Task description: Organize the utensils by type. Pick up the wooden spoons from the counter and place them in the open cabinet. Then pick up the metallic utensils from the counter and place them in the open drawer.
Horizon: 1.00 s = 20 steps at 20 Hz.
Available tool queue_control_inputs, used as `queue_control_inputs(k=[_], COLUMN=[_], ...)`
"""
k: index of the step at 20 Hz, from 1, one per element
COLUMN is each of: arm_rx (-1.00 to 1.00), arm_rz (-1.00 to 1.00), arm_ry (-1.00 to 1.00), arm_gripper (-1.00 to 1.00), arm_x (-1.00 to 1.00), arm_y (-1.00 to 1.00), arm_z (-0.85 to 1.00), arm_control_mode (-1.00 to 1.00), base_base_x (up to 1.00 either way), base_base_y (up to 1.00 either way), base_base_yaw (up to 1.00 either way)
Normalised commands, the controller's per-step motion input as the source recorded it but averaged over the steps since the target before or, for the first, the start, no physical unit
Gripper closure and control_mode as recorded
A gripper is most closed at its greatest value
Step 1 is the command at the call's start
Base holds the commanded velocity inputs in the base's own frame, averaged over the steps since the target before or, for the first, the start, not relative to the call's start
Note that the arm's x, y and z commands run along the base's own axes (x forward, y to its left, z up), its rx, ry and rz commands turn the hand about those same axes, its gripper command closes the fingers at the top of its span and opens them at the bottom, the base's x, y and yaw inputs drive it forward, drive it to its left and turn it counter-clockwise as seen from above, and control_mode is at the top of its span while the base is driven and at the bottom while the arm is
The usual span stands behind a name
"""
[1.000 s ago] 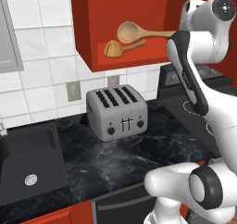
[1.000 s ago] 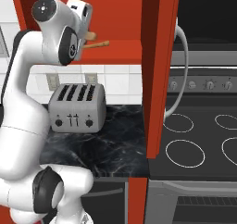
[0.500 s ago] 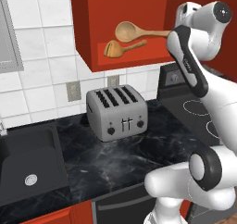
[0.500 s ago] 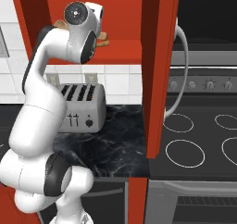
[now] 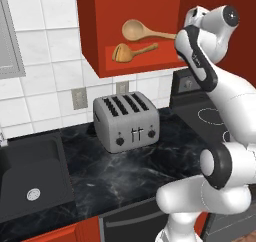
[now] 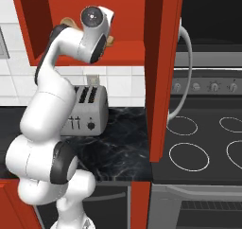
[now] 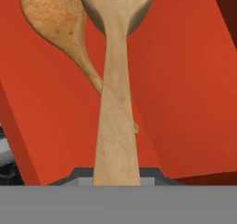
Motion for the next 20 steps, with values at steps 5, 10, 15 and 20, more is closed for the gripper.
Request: queue_control_inputs(k=[5,10,15,20], arm_rx=[0.09,0.00,0.00,0.00], arm_rz=[0.04,0.10,0.11,0.07], arm_ry=[0.00,0.00,0.00,0.00], arm_gripper=[1.00,1.00,1.00,1.00], arm_x=[0.47,0.37,0.37,0.23], arm_y=[0.00,0.00,0.00,0.00], arm_z=[-0.10,-0.03,0.00,0.00], arm_control_mode=[-1.00,-1.00,-1.00,-1.00], base_base_x=[0.00,0.00,0.00,0.00], base_base_y=[0.00,0.00,0.00,0.00], base_base_yaw=[0.00,0.00,0.00,0.00])
